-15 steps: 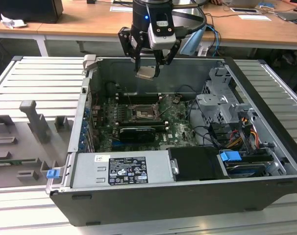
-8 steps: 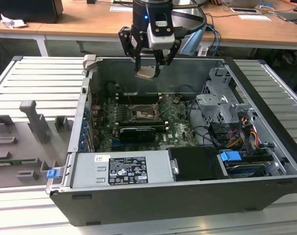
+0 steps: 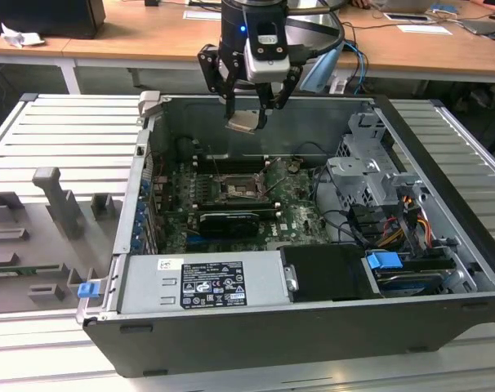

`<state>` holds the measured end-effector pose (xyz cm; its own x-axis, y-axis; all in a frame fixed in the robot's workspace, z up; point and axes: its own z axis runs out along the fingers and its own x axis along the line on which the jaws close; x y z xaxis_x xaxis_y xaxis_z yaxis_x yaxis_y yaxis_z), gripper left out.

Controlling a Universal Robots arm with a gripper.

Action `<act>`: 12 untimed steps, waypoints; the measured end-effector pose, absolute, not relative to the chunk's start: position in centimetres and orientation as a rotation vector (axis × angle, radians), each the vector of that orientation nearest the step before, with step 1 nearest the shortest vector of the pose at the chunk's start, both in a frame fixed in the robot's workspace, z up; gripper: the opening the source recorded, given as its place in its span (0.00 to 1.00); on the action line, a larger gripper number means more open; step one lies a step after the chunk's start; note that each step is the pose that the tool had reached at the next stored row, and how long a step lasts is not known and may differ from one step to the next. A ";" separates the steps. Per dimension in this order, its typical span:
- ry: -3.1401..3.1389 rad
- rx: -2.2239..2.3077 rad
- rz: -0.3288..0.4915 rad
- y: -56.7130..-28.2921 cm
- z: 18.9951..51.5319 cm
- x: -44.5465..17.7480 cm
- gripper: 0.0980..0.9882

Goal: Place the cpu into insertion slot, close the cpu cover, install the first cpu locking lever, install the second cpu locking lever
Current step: 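Place the cpu into insertion slot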

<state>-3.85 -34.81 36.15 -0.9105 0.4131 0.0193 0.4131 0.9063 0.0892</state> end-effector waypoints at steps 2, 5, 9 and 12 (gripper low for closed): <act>3.065 0.672 0.144 -34.8 36.1 -3.8 0.49; 3.063 0.681 0.144 -34.8 36.2 -3.8 0.49; 3.060 0.691 0.143 -34.8 36.2 -3.8 0.49; 3.058 0.700 0.143 -34.8 36.1 -3.8 0.49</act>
<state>-3.85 -34.82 36.15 -0.9007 0.4339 0.0193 0.4338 0.8966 0.0891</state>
